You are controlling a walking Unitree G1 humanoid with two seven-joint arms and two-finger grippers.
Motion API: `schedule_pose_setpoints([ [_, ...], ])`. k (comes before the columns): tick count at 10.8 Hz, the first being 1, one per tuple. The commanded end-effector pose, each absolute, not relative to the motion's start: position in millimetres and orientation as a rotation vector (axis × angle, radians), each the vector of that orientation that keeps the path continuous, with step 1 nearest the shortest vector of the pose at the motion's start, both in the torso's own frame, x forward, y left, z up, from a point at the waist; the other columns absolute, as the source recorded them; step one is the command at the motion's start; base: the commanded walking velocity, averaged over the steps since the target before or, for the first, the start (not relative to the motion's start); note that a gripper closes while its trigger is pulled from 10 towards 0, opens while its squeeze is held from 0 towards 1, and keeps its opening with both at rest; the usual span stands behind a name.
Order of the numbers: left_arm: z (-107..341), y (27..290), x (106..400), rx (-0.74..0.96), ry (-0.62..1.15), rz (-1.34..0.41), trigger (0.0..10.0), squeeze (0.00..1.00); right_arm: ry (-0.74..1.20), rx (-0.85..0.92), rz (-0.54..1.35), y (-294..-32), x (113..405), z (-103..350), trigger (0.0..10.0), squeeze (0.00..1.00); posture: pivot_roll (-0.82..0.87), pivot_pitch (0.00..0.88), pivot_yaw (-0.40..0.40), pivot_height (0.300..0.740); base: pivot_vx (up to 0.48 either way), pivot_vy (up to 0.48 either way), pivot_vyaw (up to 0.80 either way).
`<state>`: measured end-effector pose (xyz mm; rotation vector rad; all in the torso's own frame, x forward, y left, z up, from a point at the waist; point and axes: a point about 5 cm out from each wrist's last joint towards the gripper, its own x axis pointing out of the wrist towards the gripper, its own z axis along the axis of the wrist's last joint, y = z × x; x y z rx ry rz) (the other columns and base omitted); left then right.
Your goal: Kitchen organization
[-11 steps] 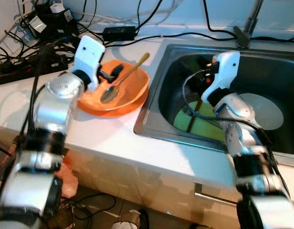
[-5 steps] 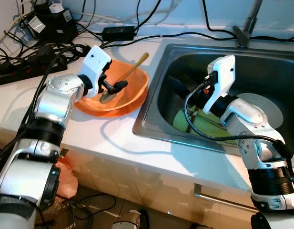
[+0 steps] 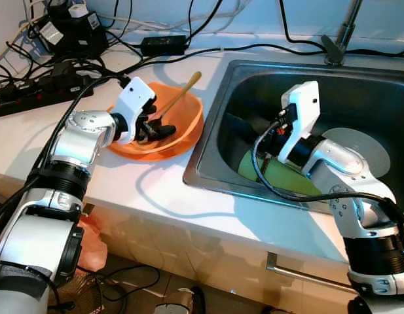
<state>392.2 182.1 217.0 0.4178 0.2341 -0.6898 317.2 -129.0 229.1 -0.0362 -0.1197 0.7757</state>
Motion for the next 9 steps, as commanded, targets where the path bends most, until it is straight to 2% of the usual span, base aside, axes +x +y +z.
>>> schedule_pose_setpoints([
  [1,219.1,186.6,393.3,0.419,0.24,-0.684,0.0,0.0,-0.123,-0.044,0.827,-122.0,311.6,231.1,10.0,0.0,0.12,0.118,0.169,0.74,0.0,0.0,0.0],
  [9,221.4,192.2,396.8,0.413,0.197,-0.645,0.0,0.0,-0.104,-0.061,0.841,-119.6,311.5,226.3,10.0,0.0,0.11,0.113,0.164,0.74,0.0,0.0,0.0],
])
